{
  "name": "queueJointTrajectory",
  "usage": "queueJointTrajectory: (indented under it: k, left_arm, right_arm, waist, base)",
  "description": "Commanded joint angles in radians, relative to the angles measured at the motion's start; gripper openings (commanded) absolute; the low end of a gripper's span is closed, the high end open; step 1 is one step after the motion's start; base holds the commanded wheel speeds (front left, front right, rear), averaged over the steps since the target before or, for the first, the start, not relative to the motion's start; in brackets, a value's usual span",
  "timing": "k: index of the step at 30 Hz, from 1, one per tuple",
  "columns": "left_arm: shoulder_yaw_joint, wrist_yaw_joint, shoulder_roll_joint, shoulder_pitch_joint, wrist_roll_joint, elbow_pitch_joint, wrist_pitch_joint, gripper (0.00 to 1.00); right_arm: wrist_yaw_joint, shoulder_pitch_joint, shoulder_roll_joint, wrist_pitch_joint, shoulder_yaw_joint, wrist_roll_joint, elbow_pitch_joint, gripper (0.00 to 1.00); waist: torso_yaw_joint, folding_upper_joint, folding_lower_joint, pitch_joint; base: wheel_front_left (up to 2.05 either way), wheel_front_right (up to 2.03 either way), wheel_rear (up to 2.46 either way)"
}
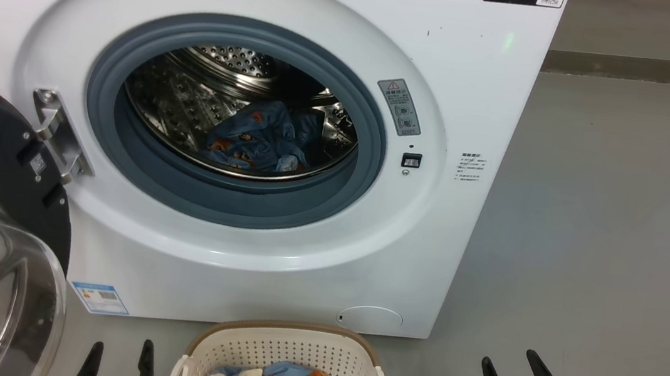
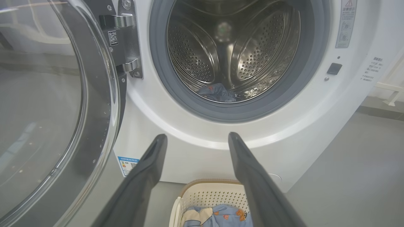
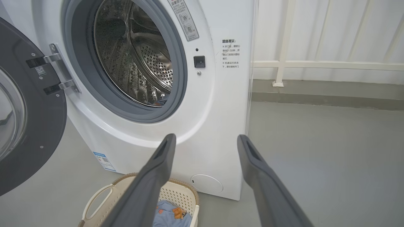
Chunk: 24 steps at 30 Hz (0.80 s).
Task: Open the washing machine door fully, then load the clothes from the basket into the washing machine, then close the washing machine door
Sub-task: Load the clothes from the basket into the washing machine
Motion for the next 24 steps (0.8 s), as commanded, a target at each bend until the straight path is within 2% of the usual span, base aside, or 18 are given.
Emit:
queueJointTrajectory:
  k: [1,18,24]
  left_arm:
    - [0.039,-0.003,0.009,-0.013,0.010,-0.036,-0.006,1.00]
    - [0.047,-0.007,0.009,0.013,0.023,-0.075,-0.006,1.00]
    - [0.036,-0.039,0.009,-0.025,0.020,-0.048,-0.006,1.00]
  right_arm:
    - [0.003,-0.008,-0.006,-0.005,0.022,-0.007,-0.029,1.00]
    - [0.003,-0.004,0.001,-0.005,0.008,-0.015,-0.041,1.00]
    - [0.003,-0.028,0.013,-0.005,0.012,-0.023,-0.046,1.00]
  waist:
    - [0.001,0.0000,0.0000,0.002]
    - [-0.004,0.0000,0.0000,0.050]
    - [-0.026,0.0000,0.0000,0.131]
  base:
    - [0.00,0.00,0.00]
    - [0.00,0.00,0.00]
    - [0.00,0.00,0.00]
